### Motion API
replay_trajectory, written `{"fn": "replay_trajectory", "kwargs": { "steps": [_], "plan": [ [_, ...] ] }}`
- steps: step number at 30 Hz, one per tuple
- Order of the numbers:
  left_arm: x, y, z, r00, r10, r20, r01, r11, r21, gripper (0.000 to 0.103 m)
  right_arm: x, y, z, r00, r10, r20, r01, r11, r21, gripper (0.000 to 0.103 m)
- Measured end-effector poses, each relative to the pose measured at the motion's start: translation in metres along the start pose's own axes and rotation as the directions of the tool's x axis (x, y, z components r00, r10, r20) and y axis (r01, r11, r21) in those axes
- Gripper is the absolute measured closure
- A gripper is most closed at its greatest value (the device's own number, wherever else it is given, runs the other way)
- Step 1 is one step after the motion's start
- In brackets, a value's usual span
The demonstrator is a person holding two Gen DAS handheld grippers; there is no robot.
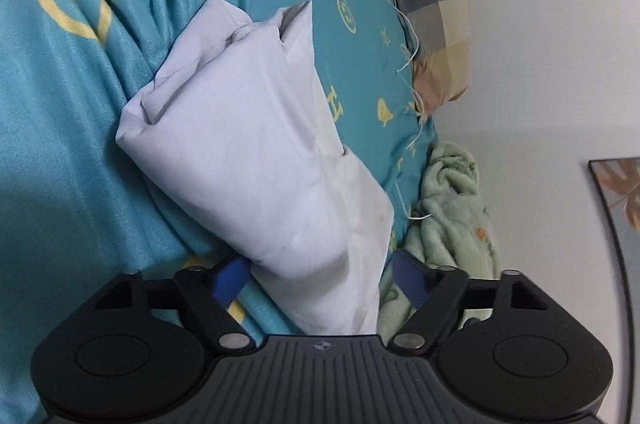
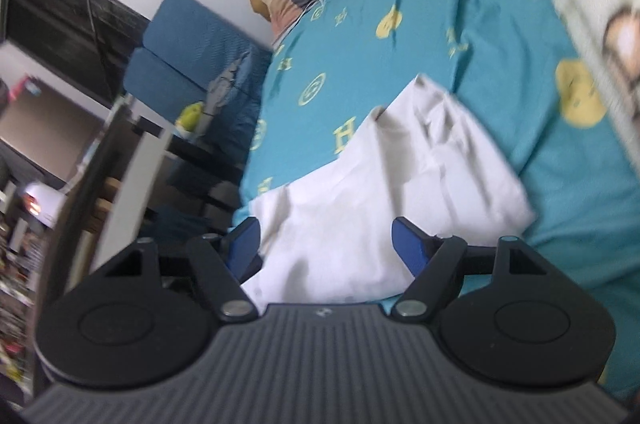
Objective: Fold clothes
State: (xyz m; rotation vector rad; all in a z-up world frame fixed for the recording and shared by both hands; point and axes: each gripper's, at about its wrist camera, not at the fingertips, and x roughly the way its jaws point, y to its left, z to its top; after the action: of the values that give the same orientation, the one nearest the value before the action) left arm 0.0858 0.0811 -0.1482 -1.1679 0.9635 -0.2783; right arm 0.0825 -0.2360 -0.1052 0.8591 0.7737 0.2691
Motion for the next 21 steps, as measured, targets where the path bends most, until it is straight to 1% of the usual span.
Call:
{"fn": "replay_trajectory", "kwargs": {
  "steps": [1, 3, 6, 8, 9, 11, 12, 13, 15, 18, 19, 20, 21],
  "plan": [
    [0.000, 0.000, 0.001, 1.000, 0.003, 0.009, -0.003, 1.000, 0.007, 0.042, 0.003, -0.001, -0.001, 1.000, 0.022, -0.018, -0.022, 0.999, 0.023, 0.028],
    [0.000, 0.000, 0.002, 1.000, -0.005, 0.029, 0.005, 1.000, 0.015, 0.068, 0.012, -0.005, -0.005, 0.994, 0.081, -0.071, -0.075, 0.993, 0.087, 0.028],
    [-0.001, -0.003, 0.004, 0.998, -0.031, 0.058, 0.030, 0.999, 0.028, 0.078, 0.027, -0.012, -0.014, 0.976, 0.172, -0.130, -0.145, 0.970, 0.197, 0.027],
    [-0.003, -0.007, 0.004, 0.996, -0.054, 0.075, 0.051, 0.998, 0.042, 0.081, 0.037, -0.020, -0.020, 0.966, 0.221, -0.136, -0.174, 0.940, 0.292, 0.027],
    [-0.004, -0.008, 0.005, 0.995, -0.068, 0.078, 0.064, 0.997, 0.043, 0.081, 0.042, -0.026, -0.023, 0.960, 0.246, -0.133, -0.186, 0.916, 0.355, 0.027],
    [-0.004, -0.009, 0.006, 0.993, -0.084, 0.078, 0.081, 0.996, 0.035, 0.081, 0.051, -0.040, -0.032, 0.951, 0.289, -0.112, -0.200, 0.848, 0.490, 0.027],
    [-0.004, -0.008, 0.006, 0.993, -0.089, 0.077, 0.087, 0.996, 0.030, 0.081, 0.055, -0.048, -0.035, 0.952, 0.291, -0.090, -0.199, 0.817, 0.541, 0.027],
    [-0.004, -0.008, 0.006, 0.993, -0.095, 0.076, 0.094, 0.995, 0.022, 0.081, 0.058, -0.055, -0.035, 0.959, 0.272, -0.072, -0.184, 0.800, 0.571, 0.027],
    [-0.004, -0.006, 0.007, 0.992, -0.106, 0.071, 0.106, 0.994, 0.004, 0.082, 0.060, -0.066, -0.035, 0.976, 0.216, -0.035, -0.153, 0.785, 0.600, 0.027],
    [-0.002, -0.003, 0.006, 0.993, -0.104, 0.062, 0.104, 0.994, -0.009, 0.081, 0.064, -0.079, -0.033, 0.988, 0.156, -0.003, -0.118, 0.758, 0.641, 0.027],
    [-0.001, -0.001, 0.005, 0.993, -0.101, 0.057, 0.102, 0.995, -0.016, 0.079, 0.064, -0.079, -0.031, 0.990, 0.140, 0.007, -0.113, 0.767, 0.631, 0.031],
    [0.000, 0.000, 0.004, 0.994, -0.099, 0.052, 0.100, 0.995, -0.022, 0.071, 0.063, -0.079, -0.030, 0.992, 0.125, 0.017, -0.108, 0.776, 0.622, 0.042],
    [0.002, 0.001, 0.003, 0.995, -0.089, 0.047, 0.090, 0.996, -0.027, 0.059, 0.062, -0.078, -0.028, 0.993, 0.113, 0.026, -0.105, 0.785, 0.610, 0.049]
  ]
}}
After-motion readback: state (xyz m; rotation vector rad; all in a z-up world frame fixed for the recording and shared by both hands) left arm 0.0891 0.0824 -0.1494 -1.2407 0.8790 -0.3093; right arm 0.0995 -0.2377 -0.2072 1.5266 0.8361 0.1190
